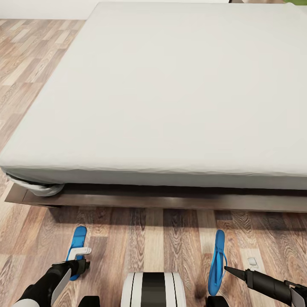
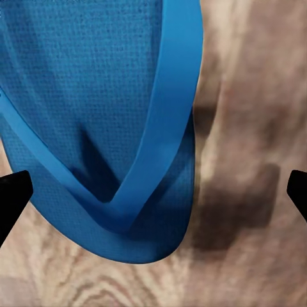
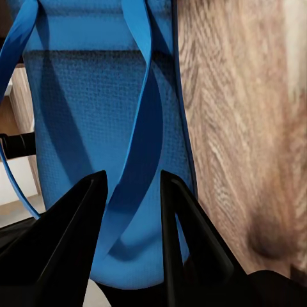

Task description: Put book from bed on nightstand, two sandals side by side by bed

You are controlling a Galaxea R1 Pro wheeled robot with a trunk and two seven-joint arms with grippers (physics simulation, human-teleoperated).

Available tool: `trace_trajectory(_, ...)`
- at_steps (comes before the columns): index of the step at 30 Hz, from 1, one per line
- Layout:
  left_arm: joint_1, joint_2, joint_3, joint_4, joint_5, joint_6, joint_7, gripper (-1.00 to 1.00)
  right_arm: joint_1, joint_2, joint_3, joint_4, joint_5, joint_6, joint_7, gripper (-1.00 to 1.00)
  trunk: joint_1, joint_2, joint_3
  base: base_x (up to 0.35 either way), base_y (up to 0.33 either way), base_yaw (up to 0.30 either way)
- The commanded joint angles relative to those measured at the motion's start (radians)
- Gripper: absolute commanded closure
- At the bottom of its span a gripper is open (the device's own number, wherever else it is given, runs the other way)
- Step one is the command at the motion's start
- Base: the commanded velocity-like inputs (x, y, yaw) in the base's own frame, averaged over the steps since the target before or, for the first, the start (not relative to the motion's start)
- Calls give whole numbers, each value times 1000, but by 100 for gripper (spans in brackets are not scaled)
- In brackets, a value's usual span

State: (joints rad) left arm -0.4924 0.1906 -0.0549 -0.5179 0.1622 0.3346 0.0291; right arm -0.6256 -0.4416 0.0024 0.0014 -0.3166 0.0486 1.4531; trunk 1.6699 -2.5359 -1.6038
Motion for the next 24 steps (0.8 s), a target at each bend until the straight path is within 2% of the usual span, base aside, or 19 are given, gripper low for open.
trace_trajectory(1,0,1,-6,-2,10,5,3,-100,0,0,1,0,-2,5,3,100,0,0,-1,0,0,0)
trace_trajectory(4,0,1,-6,-1,10,7,3,-100,0,0,1,0,-2,5,3,100,0,0,-1,0,0,0)
trace_trajectory(24,0,0,-6,-2,10,7,3,-100,0,0,1,0,-2,5,3,100,-9,4,77,0,0,0)
